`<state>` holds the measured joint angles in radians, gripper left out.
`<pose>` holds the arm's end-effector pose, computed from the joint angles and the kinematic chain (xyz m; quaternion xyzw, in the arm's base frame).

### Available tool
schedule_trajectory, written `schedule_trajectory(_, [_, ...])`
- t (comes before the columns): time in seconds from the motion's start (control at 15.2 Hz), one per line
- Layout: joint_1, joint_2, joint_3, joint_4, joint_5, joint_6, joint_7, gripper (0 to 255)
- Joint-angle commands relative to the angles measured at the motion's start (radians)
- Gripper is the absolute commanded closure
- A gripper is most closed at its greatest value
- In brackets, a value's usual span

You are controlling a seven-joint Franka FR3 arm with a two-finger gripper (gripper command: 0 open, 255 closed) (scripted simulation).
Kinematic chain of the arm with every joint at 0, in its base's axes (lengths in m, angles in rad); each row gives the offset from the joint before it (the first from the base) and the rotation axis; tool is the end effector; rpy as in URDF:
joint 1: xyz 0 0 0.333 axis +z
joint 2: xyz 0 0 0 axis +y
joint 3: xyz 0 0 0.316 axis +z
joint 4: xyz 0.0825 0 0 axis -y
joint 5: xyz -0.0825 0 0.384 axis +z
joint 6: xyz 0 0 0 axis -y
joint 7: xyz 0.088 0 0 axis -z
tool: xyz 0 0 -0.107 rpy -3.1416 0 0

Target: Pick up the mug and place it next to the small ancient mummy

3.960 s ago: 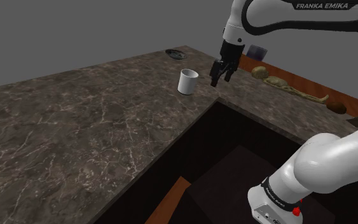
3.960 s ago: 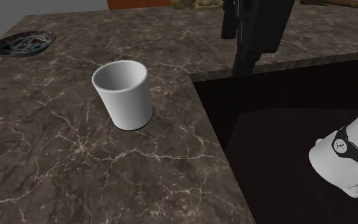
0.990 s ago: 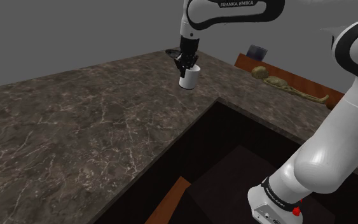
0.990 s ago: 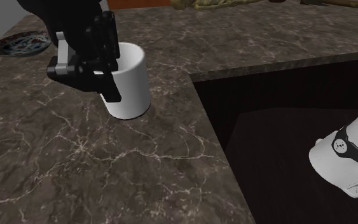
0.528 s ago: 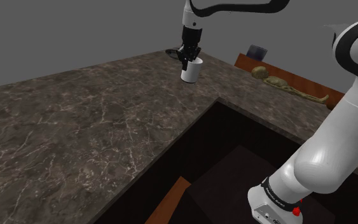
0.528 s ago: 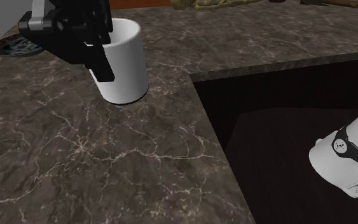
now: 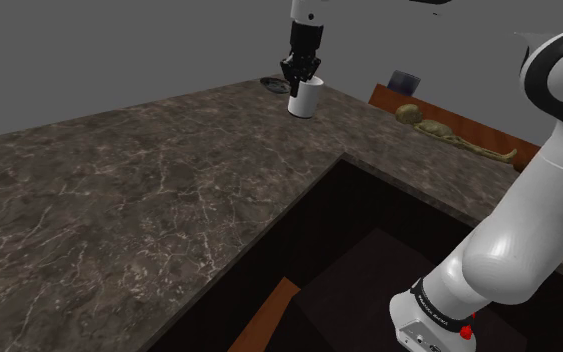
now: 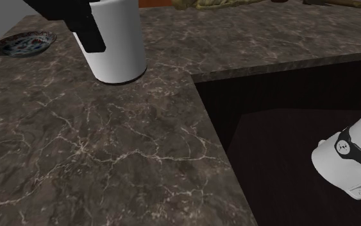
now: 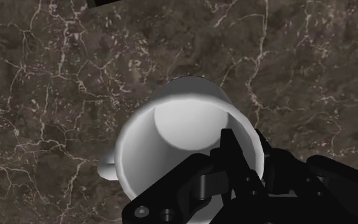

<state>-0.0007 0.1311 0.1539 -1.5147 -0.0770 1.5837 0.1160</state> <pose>0.5882 0.0768 0.5778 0.9989 0.0199 -0.0262 0.0322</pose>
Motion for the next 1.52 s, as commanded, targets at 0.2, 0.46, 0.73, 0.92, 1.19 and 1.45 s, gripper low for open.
schedule_trajectory(0.2, [0.002, 0.017, 0.001, 0.093, -0.003, -0.076, -0.003, 255])
schedule_trajectory(0.46, [0.006, 0.037, 0.002, 0.175, -0.006, -0.138, -0.004, 255])
schedule_trajectory(0.73, [-0.007, 0.031, -0.006, 0.205, -0.006, -0.174, -0.027, 255])
schedule_trajectory(0.92, [-0.05, -0.031, -0.035, 0.123, 0.003, -0.149, -0.095, 255])
schedule_trajectory(1.19, [-0.101, -0.097, -0.078, 0.04, 0.007, -0.124, -0.188, 255])
schedule_trajectory(1.45, [-0.15, -0.143, -0.124, -0.018, 0.006, -0.106, -0.282, 255])
